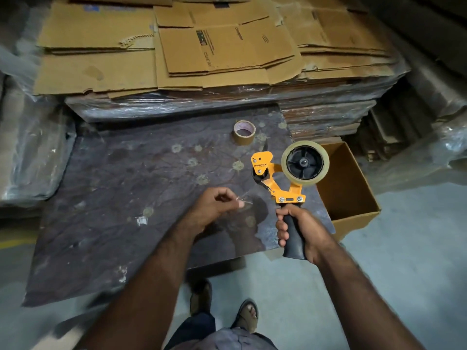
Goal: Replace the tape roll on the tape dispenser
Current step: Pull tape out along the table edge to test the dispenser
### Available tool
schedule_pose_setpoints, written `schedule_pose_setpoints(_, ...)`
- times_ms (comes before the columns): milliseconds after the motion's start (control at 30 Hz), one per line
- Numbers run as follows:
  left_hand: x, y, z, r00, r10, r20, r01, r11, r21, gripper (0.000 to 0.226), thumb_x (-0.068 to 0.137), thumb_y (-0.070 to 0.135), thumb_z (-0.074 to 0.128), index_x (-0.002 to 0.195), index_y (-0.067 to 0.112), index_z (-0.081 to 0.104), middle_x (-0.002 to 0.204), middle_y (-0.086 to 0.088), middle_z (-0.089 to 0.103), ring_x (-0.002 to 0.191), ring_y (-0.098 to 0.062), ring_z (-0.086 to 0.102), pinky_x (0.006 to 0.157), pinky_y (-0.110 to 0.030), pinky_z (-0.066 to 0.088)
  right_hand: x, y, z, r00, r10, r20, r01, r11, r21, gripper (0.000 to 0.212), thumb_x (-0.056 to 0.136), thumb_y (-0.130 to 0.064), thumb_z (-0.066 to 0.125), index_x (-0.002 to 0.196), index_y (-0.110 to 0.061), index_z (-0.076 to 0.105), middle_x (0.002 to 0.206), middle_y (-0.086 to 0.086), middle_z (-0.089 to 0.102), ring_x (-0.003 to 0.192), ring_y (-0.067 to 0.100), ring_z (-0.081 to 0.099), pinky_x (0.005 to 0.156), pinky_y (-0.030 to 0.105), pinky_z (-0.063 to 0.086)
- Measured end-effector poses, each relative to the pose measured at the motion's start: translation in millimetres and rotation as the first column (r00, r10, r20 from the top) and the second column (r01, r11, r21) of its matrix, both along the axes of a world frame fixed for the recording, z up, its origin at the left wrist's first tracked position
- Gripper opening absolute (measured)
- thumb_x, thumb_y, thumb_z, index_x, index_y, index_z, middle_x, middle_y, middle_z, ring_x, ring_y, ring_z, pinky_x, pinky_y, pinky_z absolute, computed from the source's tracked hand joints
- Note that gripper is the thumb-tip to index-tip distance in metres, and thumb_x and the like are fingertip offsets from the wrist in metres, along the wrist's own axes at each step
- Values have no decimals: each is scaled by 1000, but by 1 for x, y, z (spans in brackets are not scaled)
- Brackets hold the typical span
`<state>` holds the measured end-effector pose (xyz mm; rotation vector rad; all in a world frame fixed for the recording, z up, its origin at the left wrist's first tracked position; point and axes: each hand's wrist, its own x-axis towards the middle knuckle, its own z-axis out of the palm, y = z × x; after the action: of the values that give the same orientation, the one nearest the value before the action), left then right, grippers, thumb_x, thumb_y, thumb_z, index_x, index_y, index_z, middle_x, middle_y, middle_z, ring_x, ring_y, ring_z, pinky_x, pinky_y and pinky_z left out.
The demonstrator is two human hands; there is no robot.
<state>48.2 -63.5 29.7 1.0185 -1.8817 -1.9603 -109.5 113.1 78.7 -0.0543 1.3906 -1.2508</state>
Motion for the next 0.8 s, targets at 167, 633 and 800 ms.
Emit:
schedule_pose_setpoints(167,-5,-56,6,978,12,207,195,291,-937,20,81,28,80,83,20,62,79,2,59,64,-22,59,54,-29,44,11,-9,7,997,20,-68,-18,999,36,23,92,-12,57,70,-13,51,57,7,43,45,20,36,44,31,37)
schedule_pose_setpoints(633,-21,-13,3,977,-168,134,2,631,776,106,87,87,25,116,-7,66,105,-28,75,88,-36,77,65,-36,61,27,-18,26,974,-140,-178,154,986,67,22,92,-10,58,72,-11,52,56,10,43,45,21,38,45,32,37)
schedule_pose_setpoints(800,-44,-4,13,954,-284,91,86,553,829,110,84,89,24,108,-9,69,101,-25,76,76,-31,77,53,-27,58,33,-16,25,958,-128,-258,165,978,127,20,91,-10,60,72,-9,55,56,11,46,43,23,40,46,31,39)
